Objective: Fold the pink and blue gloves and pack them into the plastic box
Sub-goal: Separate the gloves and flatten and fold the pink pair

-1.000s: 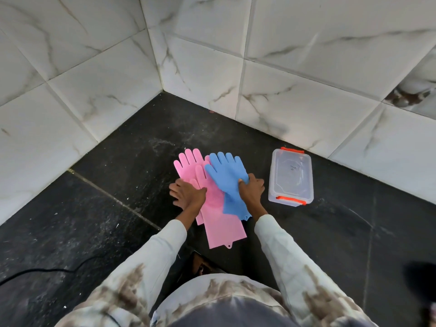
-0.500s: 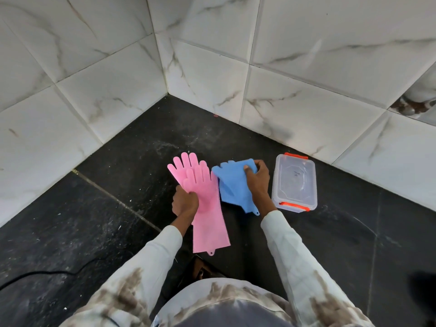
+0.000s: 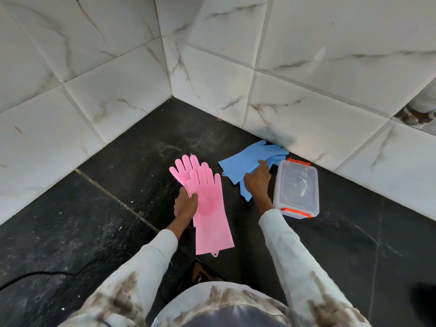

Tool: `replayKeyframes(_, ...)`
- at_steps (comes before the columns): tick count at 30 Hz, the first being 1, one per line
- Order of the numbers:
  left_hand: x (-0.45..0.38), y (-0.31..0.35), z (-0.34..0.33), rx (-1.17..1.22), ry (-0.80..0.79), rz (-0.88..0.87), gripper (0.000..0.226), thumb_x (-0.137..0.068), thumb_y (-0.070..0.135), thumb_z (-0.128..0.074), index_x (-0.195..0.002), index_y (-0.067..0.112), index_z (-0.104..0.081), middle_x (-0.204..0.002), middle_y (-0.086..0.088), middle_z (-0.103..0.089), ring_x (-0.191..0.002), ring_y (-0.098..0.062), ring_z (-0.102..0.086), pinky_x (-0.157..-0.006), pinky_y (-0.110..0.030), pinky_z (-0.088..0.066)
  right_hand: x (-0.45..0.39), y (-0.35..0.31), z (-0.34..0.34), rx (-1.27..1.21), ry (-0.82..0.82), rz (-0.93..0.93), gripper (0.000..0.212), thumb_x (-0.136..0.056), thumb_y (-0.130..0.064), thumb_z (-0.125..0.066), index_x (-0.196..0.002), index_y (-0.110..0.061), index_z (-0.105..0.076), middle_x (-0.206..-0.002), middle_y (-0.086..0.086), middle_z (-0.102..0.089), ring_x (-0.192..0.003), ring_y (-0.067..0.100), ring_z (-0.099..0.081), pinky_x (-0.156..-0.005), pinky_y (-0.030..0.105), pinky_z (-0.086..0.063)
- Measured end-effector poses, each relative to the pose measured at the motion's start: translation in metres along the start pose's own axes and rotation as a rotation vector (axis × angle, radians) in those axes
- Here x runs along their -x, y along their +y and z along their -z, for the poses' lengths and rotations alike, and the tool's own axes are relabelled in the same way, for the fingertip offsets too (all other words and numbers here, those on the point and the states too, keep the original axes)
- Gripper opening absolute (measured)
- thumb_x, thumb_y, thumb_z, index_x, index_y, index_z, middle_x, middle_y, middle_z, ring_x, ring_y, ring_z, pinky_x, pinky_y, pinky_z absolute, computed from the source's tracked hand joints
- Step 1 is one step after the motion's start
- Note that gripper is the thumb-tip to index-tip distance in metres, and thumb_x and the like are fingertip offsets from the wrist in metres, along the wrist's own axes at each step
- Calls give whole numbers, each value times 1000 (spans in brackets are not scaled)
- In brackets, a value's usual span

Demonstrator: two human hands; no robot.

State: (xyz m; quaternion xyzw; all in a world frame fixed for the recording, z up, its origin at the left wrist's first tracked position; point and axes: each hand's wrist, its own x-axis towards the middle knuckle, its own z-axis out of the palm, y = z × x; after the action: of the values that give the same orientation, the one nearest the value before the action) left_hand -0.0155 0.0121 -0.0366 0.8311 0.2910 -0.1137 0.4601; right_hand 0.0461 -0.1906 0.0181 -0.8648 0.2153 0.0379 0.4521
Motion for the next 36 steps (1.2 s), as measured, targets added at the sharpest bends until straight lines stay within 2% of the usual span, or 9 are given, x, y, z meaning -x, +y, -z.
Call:
replayKeyframes(5,2,5,2,41,20,-27,48,-117,35,-41,-156,8,-48,-153,-14,-61,-138,-34,-64,-113,-48,-53,19,13,-29,267,-271,26,26,-106,-13,-57,-128,0,-64,-133,17,-66,-122,31,-65,-108,38,-52)
replayKeyframes(8,1,2,4,131,-19,-23,48,-118,33,-38,-153,4,-52,-150,-16,-62,-139,-34,-63,-118,-50,-52,33,20,-44,304,-393,-30,39,-104,-27,-66,-132,-1,-59,-123,15,-63,-110,29,-64,-101,41,-54)
replayKeyframes(13,-1,-12,13,120,-10,-20,38,-117,27,-42,-137,2,-63,-140,-16,-68,-129,-30,-68,-114,-47,-55,44,26,-64,370,-371,25,46,-102,-34,-68,-133,-2,-58,-134,16,-62,-119,32,-64,-102,41,-54)
replayKeyframes(16,-3,-17,18,95,-2,-1,33,-116,24,-46,-136,3,-63,-135,-15,-70,-122,-29,-71,-108,-45,-59,45,26,-72,308,-334,30,27,-103,-26,-67,-114,-1,-63,-122,18,-67,-95,24,-60,-84,34,-48)
replayKeyframes(20,-4,-15,20,87,2,-12,42,-115,20,-49,-154,7,-50,-148,-14,-63,-129,-30,-68,-104,-40,-59,42,23,-70,209,-363,-7,16,-108,-19,-58,-110,-3,-55,-104,17,-61,-91,23,-55,-81,34,-47)
replayKeyframes(24,-2,-8,11,90,-33,-86,43,-111,5,-50,-153,9,-54,-153,-12,-60,-140,-29,-61,-114,-41,-52,39,17,-59,41,-420,-19,26,-112,-25,-47,-130,-6,-48,-121,13,-58,-101,23,-61,-84,31,-57)
replayKeyframes(27,1,-3,3,89,-83,-98,46,-109,0,-51,-154,8,-54,-156,-12,-59,-145,-29,-58,-122,-47,-50,36,16,-51,-92,-396,-24,24,-113,-30,-42,-124,-9,-48,-123,11,-57,-92,11,-56,-69,20,-46)
replayKeyframes(30,4,-2,0,90,-110,-64,41,-111,13,-54,-152,9,-56,-150,-13,-64,-136,-31,-65,-114,-50,-57,32,14,-45,-234,-423,-98,17,-111,-33,-42,-114,-17,-46,-114,3,-57,-95,14,-57,-71,23,-42)
replayKeyframes(36,4,-9,19,33,125,50,46,-106,45,-62,-142,17,-61,-137,-4,-69,-118,-23,-74,-104,-45,-61,32,10,-46,-447,-455,-166,15,-107,-33,-49,-110,-18,-47,-113,8,-57,-107,24,-58,-85,32,-48)
